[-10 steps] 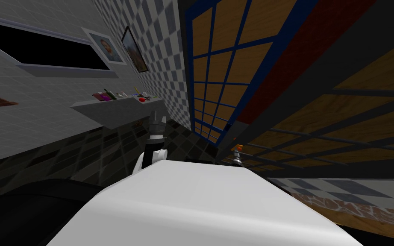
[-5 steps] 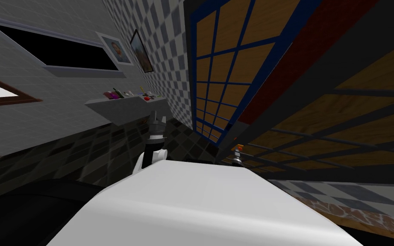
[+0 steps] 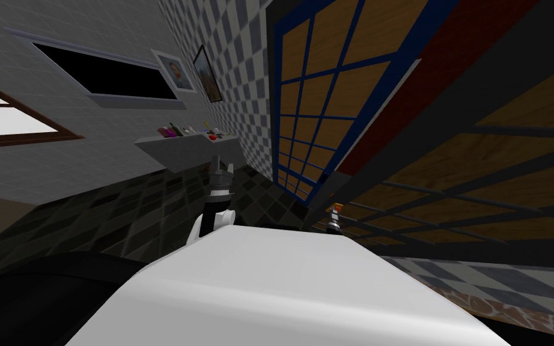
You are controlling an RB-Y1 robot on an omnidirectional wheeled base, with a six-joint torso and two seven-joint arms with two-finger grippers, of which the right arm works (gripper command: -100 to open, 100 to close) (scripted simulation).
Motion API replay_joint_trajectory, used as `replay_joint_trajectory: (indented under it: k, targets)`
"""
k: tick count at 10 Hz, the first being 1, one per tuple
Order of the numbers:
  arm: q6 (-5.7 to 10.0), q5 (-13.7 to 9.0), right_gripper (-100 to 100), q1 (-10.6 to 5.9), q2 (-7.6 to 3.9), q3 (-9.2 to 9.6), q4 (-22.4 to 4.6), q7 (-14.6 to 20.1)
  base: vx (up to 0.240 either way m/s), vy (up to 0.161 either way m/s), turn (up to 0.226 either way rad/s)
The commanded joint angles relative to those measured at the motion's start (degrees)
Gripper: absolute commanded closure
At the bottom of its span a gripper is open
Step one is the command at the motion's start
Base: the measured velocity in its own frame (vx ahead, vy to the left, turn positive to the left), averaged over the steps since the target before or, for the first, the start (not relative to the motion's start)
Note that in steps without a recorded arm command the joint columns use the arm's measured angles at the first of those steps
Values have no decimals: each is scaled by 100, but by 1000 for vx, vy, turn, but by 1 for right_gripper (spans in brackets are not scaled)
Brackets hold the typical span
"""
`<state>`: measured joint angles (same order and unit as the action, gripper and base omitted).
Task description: Pull the door open
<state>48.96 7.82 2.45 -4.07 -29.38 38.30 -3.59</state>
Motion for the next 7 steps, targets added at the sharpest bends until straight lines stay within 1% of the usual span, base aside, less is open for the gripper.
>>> replay_joint_trajectory:
  k: [1,2,3,4,5,6,7]
  targets:
    - [-71,-109,100,17,-101,-108,-38,286,-52,-13,79]
    - [-74,-155,100,-3,-109,-96,-43,460,-77,-36,127]
    - [-74,-155,100,-3,-109,-96,-43,541,-71,-37,63]
    - [-74,-155,100,-3,-109,-96,-43,541,-25,-6,5]
    - [-74,-155,100,-3,-109,-96,16,541,1,13,-24]
    - [-74,-155,100,-3,-109,-96,-43,541,7,7,6]
    - [-77,-201,100,-24,-117,-83,-49,778,-38,4,94]
